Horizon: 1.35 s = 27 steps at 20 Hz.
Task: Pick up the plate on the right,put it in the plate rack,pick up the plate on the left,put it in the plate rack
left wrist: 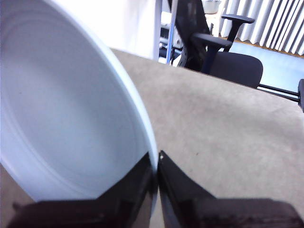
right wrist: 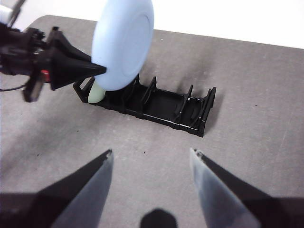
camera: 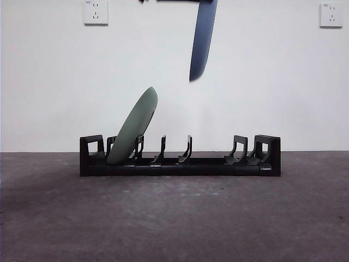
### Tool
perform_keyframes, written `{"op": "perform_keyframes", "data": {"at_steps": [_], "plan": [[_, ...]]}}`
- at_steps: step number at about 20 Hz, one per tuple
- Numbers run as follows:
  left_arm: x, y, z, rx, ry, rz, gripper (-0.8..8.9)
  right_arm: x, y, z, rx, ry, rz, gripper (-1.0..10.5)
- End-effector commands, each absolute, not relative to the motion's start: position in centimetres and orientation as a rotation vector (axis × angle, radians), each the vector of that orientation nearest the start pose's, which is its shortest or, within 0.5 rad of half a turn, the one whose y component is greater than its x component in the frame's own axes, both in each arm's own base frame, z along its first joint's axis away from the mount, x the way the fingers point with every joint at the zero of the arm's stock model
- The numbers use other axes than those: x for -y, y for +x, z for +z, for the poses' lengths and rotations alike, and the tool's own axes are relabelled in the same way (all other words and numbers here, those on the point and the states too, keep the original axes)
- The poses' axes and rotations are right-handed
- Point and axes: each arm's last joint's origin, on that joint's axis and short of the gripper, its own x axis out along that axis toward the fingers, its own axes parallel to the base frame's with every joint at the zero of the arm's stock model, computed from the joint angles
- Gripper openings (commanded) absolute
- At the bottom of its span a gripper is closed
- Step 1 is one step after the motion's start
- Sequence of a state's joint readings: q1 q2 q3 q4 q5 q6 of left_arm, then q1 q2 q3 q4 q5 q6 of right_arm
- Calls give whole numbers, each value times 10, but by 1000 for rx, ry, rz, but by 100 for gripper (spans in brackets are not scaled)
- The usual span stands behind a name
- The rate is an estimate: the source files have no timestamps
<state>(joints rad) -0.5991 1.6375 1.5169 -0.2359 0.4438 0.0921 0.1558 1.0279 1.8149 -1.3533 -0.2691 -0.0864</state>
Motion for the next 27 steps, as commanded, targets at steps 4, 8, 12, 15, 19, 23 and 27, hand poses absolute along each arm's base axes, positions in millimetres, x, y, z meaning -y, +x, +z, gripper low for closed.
{"op": "perform_keyframes", "data": {"at_steps": [4,8,12,15,19,23,27], "plan": [[224,340,326,-402,52,-990,-9,-24,92,491,-580,-32,478,278],[223,355,307,-435,51,-967,-9,-24,97,484,-613,-30,477,279],[223,363,294,-456,75,-962,-9,-26,107,469,-682,-28,480,279],[222,365,289,-458,98,-952,-9,-27,113,459,-726,-26,483,279],[220,371,277,-493,124,-927,-9,-27,115,456,-733,-28,489,279],[222,375,264,-526,131,-933,-9,-28,115,456,-730,-26,495,279],[221,378,258,-544,156,-905,-9,-28,115,456,-729,-26,495,279]]}}
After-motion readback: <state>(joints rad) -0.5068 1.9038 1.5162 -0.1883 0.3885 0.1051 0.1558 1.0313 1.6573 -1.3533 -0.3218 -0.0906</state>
